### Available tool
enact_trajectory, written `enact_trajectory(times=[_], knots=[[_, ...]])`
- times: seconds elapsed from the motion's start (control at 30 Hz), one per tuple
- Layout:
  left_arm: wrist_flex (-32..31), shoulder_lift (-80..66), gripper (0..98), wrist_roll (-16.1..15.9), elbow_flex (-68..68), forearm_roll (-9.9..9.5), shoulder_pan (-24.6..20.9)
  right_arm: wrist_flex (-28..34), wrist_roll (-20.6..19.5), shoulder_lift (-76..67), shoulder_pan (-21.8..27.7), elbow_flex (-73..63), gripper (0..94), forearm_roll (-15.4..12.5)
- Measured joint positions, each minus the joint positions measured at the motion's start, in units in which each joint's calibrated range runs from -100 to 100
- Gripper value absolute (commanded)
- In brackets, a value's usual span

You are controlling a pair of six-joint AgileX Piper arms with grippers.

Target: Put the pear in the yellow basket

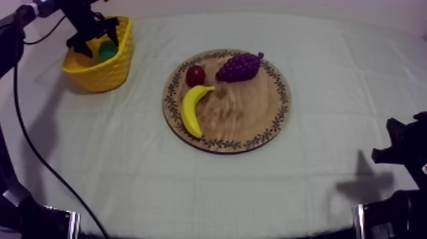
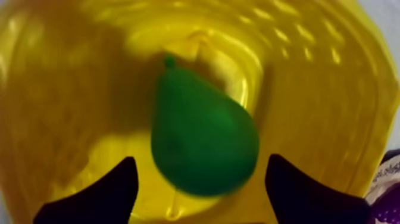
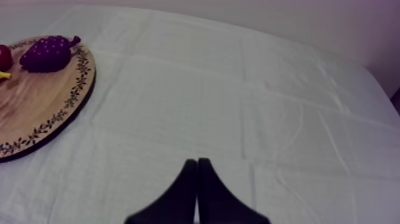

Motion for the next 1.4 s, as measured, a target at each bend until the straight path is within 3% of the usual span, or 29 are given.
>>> enact_trajectory(times=[0.1, 0.3, 0.47, 0.63, 0.77, 1.17, 1.3, 1.4], knots=[[-2.65, -0.99, 77.9, -0.03, 1.36, -1.06, -0.1, 0.0, 0.0, 0.0, 0.0, 0.0, 0.3, 0.0], [-11.25, -7.92, 34.4, -0.89, 9.92, -2.83, -0.98, 0.0, 0.0, 0.0, 0.0, 0.0, 0.3, 0.0], [-23.15, -18.41, 17.7, 0.82, 22.88, -5.92, -0.74, -0.02, 0.0, 0.0, 0.0, 0.0, 0.3, 0.0], [-33.57, -31.83, 10.9, 3.05, 38.06, -8.1, -0.64, -0.02, 0.0, 0.0, 0.0, 0.0, 0.3, 0.0], [-39.75, -43.9, 8.6, 3.35, 49.7, -7.26, -2.95, -0.02, 0.0, 0.0, 0.0, 0.0, 0.3, 0.0], [-56.37, -84.5, 5.7, -3.41, 83.38, -4.83, -13.25, -0.02, 0.0, 0.0, 0.0, 0.0, 0.3, 0.0], [-58.68, -99.0, 5.4, -5.94, 96.16, -5.18, -14.17, -0.02, 0.0, 0.0, 0.0, 0.0, 0.3, 0.0], [-59.33, -110.15, 5.3, -6.11, 104.36, -6.8, -12.72, -0.02, 0.0, 0.0, 0.0, 0.0, 0.3, 0.0]])
